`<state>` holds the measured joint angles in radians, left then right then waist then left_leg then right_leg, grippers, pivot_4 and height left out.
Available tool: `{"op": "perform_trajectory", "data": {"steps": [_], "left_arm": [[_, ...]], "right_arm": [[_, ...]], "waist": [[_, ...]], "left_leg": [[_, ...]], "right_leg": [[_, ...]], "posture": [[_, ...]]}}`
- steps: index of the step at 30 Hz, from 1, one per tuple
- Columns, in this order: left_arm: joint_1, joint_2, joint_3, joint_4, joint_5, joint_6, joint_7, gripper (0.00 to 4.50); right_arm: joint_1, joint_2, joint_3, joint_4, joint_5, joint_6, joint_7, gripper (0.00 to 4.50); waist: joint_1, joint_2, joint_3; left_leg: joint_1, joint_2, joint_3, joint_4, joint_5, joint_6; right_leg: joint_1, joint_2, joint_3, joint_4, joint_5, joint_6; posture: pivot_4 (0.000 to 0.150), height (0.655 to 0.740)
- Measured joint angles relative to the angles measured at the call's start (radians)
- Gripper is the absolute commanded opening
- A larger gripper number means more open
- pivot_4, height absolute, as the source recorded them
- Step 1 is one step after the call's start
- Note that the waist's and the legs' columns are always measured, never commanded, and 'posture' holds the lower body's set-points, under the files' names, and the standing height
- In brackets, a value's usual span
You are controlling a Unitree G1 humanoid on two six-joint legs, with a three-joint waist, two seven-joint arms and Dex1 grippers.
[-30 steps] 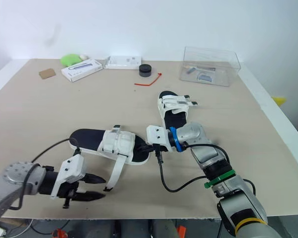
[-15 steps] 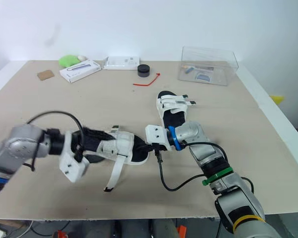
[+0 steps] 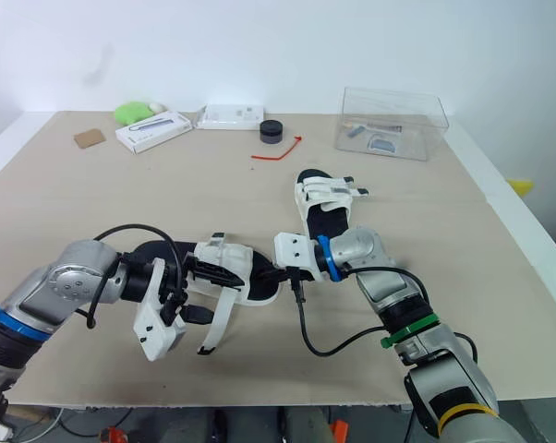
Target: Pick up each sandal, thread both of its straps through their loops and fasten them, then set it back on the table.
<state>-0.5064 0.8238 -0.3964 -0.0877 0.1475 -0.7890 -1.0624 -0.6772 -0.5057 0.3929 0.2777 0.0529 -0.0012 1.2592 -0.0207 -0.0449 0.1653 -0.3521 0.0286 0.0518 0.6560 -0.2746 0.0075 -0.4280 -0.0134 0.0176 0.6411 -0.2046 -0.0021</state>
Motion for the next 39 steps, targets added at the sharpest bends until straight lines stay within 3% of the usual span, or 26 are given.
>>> {"op": "perform_trajectory", "data": {"steps": [5,6,8,11,15,16,20,25,32,35,39], "left_arm": [[0.005,-0.017,-0.037,-0.002,-0.004,0.000,-0.016,4.42],[0.005,-0.017,-0.040,-0.003,-0.011,0.000,-0.020,4.19],[0.005,-0.016,-0.049,-0.010,-0.021,0.000,-0.033,3.63],[0.011,-0.011,-0.069,-0.024,-0.023,-0.001,-0.054,2.04],[0.027,0.000,-0.073,-0.030,-0.027,-0.001,-0.062,0.27],[0.029,0.002,-0.072,-0.032,-0.032,0.001,-0.062,0.04],[0.039,0.001,-0.063,-0.049,-0.077,0.044,-0.053,0.04],[0.081,-0.019,0.008,-0.090,-0.295,0.333,-0.033,0.04],[0.004,-0.122,0.149,-0.107,-0.973,1.245,0.138,0.04],[-0.041,-0.140,0.173,-0.053,-1.037,1.399,0.131,0.04],[-0.090,-0.153,0.172,0.022,-0.988,1.442,0.075,0.04]], "right_arm": [[0.000,0.000,0.001,0.000,0.000,0.001,-0.002,0.00],[0.000,0.000,0.001,0.000,0.000,0.001,-0.002,0.00],[0.000,-0.001,0.001,0.000,0.000,0.001,-0.001,0.00],[0.000,-0.003,0.001,-0.001,0.000,0.000,-0.001,0.00],[0.000,-0.005,0.002,-0.001,0.000,-0.001,-0.001,0.00],[0.000,-0.006,0.002,-0.001,0.000,-0.001,-0.001,0.00],[0.000,-0.007,0.002,-0.002,0.000,-0.001,-0.001,0.00],[0.002,-0.017,0.001,-0.009,0.000,-0.001,-0.003,0.00],[-0.005,-0.019,0.003,-0.007,-0.006,-0.002,-0.007,0.00],[-0.010,-0.019,0.003,-0.002,-0.007,-0.003,-0.004,0.00],[-0.012,-0.019,0.004,0.000,-0.008,-0.004,-0.003,0.00]], "waist": [[0.000,0.000,0.000],[0.000,0.000,0.000],[0.000,0.000,0.000],[0.000,0.000,0.000],[0.000,0.000,0.000],[0.001,0.000,0.000],[0.001,0.000,0.000],[0.003,0.000,0.000],[0.000,-0.001,0.001],[0.000,-0.001,0.001],[0.000,-0.001,0.001]], "left_leg": [[0.000,0.000,0.000,0.000,0.000,0.000],[0.000,0.000,-0.001,0.000,0.000,0.000],[0.000,0.000,0.000,0.000,0.000,0.000],[0.000,0.000,0.000,0.000,0.000,0.000],[0.000,0.000,0.000,0.000,0.000,0.000],[0.000,0.000,-0.001,0.001,0.000,0.000],[0.000,0.000,0.000,0.001,0.000,0.000],[0.000,0.000,-0.002,0.002,0.000,0.000],[-0.002,-0.001,-0.002,0.008,0.000,0.000],[-0.002,-0.001,-0.003,0.008,0.000,0.000],[-0.002,-0.002,-0.002,0.009,0.000,0.000]], "right_leg": [[0.000,0.000,0.000,0.000,0.000,0.000],[0.000,0.001,0.000,0.000,0.000,0.000],[0.000,0.001,0.000,0.000,0.000,0.000],[0.001,0.001,0.000,0.000,0.000,0.000],[0.001,0.000,0.000,0.000,0.000,0.000],[0.001,0.000,0.000,0.000,0.000,0.000],[0.001,0.000,0.000,0.000,0.000,0.000],[0.001,0.003,-0.001,0.000,0.000,0.001],[0.001,0.005,-0.002,0.000,0.002,0.007],[0.001,0.005,-0.002,0.000,0.002,0.006],[0.001,0.005,-0.001,0.000,0.002,0.006]], "posture": [[0.150,0.7400],[0.150,0.7400],[0.150,0.7400],[0.150,0.7400],[0.150,0.7400],[0.150,0.7400],[0.150,0.7400],[0.150,0.7400],[0.150,0.7400],[0.150,0.7400],[0.150,0.7400]]}}
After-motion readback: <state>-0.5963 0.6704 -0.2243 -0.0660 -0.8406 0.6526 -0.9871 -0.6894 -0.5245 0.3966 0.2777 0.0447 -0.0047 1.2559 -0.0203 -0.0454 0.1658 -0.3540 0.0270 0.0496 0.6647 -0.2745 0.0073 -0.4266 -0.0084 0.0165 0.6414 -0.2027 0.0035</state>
